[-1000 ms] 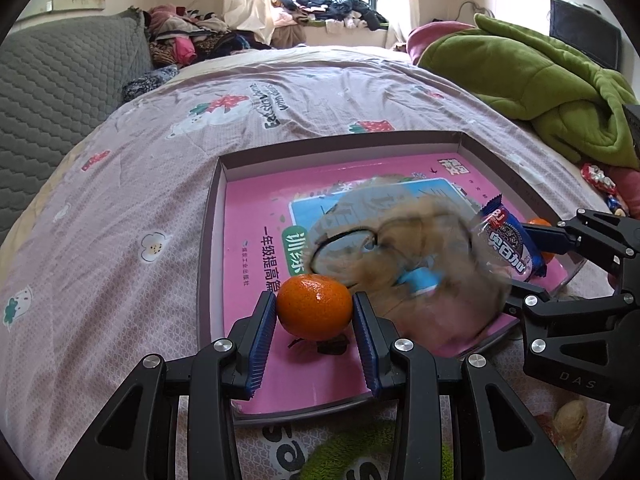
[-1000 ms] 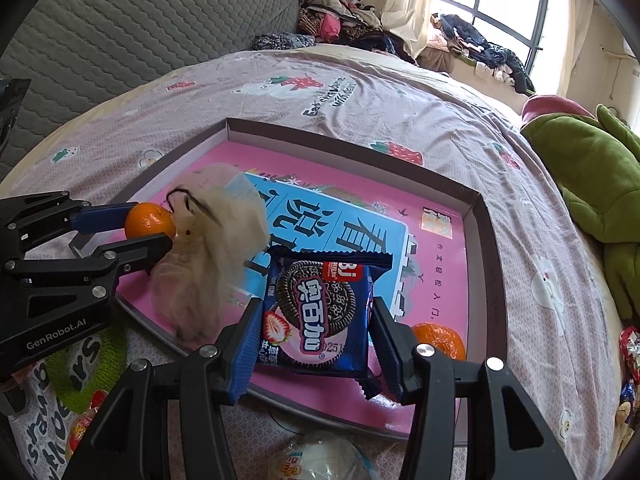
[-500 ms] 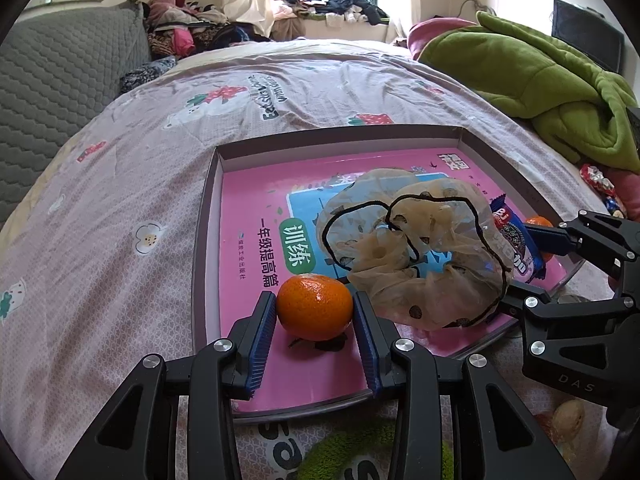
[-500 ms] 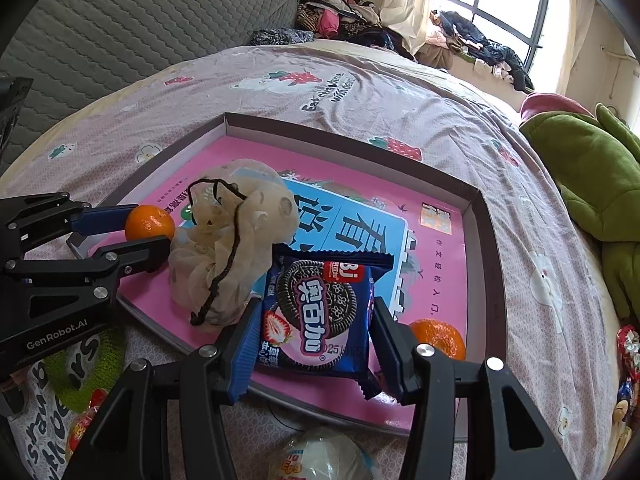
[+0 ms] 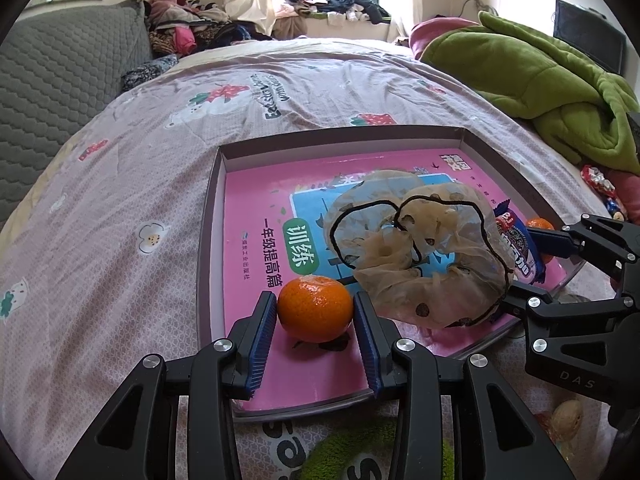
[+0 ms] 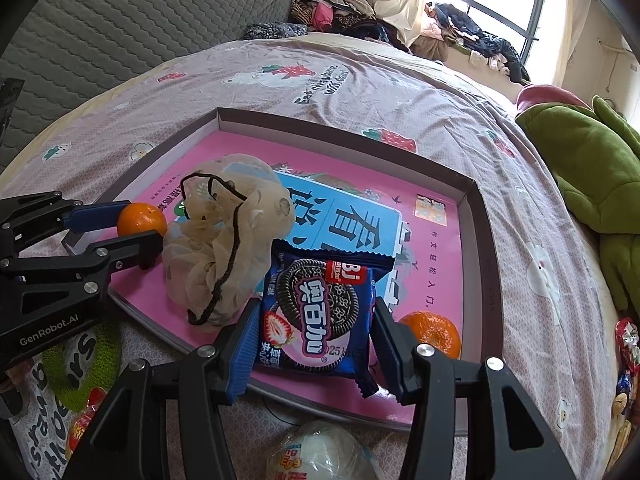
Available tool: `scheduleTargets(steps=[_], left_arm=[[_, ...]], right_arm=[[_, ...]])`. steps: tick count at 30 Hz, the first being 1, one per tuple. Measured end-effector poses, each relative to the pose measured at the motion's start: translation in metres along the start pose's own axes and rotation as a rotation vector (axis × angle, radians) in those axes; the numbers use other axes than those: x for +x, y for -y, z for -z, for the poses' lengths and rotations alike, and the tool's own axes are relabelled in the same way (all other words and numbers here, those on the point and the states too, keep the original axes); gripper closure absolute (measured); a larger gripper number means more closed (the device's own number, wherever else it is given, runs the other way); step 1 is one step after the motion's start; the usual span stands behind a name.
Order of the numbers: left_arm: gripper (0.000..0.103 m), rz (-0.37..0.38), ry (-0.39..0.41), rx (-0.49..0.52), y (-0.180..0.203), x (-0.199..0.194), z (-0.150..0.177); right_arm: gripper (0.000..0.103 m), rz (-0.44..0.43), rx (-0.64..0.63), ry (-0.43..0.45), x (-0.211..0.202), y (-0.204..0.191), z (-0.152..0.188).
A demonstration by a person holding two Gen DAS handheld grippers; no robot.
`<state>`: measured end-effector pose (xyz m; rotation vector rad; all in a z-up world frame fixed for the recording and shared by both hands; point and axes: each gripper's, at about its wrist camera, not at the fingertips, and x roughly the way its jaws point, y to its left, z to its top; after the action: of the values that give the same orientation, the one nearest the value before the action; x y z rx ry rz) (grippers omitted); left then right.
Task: Organize objects
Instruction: 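Lower the cookie pack into the tray and open the right tool while the left tool releases the orange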
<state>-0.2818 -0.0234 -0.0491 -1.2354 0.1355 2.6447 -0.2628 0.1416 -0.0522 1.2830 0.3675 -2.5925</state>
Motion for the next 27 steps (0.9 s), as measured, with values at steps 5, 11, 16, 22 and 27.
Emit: scheduleTargets(steps=[5, 11, 16, 22, 27], left_arm=[[0.062, 0.002, -0.007, -0.003, -0.001, 0.000, -0.001], [0.061, 0.008, -0.015, -0.015, -0.002, -0.001, -0.001], [0.051, 0.023, -0.020, -0.025, -0.002, -0.002, -0.002], [0.049, 0.032, -0.015, -0.031, -0.003, -0.006, -0.003], [0.042, 0.022, -0.004, -0.036, -0.004, -0.010, -0.006]], right_arm=[[0.048, 0.016, -0.001, -0.003, -0.001, 0.001, 0.000], [0.048, 0.018, 0.003, 0.015, -0.006, 0.003, -0.002], [0.047, 0.017, 0.008, 0.013, -0.007, 0.004, -0.003], [0.047, 0.025, 0.014, 0.020, -0.011, 0.006, -0.004], [0.047, 0.039, 0.032, 0.037, -0.018, 0.012, -0.006]])
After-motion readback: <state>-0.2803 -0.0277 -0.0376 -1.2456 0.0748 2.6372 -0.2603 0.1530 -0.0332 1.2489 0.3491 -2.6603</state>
